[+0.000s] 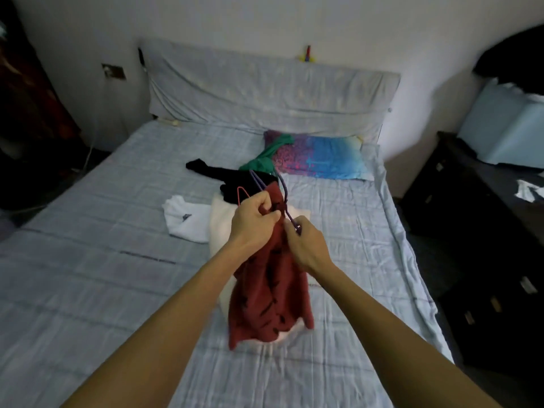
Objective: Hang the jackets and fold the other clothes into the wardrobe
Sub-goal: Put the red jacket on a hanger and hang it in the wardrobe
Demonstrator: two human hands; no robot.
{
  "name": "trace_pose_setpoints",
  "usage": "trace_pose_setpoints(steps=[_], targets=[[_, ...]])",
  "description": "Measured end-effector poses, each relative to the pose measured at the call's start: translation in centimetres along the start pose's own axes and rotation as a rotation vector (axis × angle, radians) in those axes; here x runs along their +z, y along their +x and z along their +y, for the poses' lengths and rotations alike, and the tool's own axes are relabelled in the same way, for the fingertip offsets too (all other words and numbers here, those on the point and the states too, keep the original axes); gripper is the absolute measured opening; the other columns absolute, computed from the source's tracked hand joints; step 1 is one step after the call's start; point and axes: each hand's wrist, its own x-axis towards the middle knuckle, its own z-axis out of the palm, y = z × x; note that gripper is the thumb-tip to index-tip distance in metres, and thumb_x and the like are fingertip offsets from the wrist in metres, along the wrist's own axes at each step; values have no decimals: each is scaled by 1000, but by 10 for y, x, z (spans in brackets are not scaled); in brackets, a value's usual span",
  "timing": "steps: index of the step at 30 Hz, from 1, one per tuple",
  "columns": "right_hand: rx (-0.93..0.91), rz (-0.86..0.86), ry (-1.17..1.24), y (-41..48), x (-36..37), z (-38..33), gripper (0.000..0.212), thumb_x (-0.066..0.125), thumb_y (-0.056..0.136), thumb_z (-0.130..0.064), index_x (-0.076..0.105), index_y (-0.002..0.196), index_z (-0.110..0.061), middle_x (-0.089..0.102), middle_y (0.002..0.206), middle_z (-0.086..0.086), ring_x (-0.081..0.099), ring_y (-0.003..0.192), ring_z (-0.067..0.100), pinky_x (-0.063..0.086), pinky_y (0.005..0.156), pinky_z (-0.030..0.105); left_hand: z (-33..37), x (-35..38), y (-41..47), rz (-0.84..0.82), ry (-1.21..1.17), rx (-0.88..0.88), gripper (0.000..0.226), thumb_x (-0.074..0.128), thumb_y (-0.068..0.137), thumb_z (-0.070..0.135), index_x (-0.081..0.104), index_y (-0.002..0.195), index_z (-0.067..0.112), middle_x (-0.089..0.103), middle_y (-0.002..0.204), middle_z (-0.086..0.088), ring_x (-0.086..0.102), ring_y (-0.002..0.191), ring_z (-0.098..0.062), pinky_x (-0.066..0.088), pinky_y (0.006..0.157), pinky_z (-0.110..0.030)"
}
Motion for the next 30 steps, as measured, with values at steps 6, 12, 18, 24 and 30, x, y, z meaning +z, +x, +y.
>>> trace_pose_setpoints(steps=[6,12,18,24,30], targets=[[-106,42,236,-65,-80,-77,31,61,86,-44,57,92,-14,60,77,-1,56,71,13,43,67,29,132,-63,-41,-11,161,308,46,67,74,4,28,60,22,30,56,8,29,58,-13,29,59,-31],[-308,56,397,-127,-122,-128,35,70,77,-47,60,100,-23,65,95,-3,63,87,10,51,77,27,218,-110,-100,-45,445,519,42,64,78,5,29,63,22,36,58,5,34,60,-14,32,60,-30],[-410,-28,328,-171,-119,-135,36,76,72,-47,66,94,-19,69,93,-4,64,87,10,51,81,31,219,-131,-152,-176,557,578,40,66,79,2,33,64,18,43,60,3,36,59,-10,33,59,-23],[-379,-235,430,-208,-113,-144,24,74,80,-28,62,94,-13,66,77,-4,60,66,4,48,58,18,225,-150,-181,-256,587,614,40,67,81,5,33,64,15,42,62,2,40,57,-1,32,56,-10],[-291,-332,408,-225,-104,-174,11,67,86,-26,59,83,-18,48,50,-11,40,39,3,29,39,17,224,-185,-175,-284,555,677,40,71,78,5,34,63,13,41,59,3,37,53,-2,32,54,-14]])
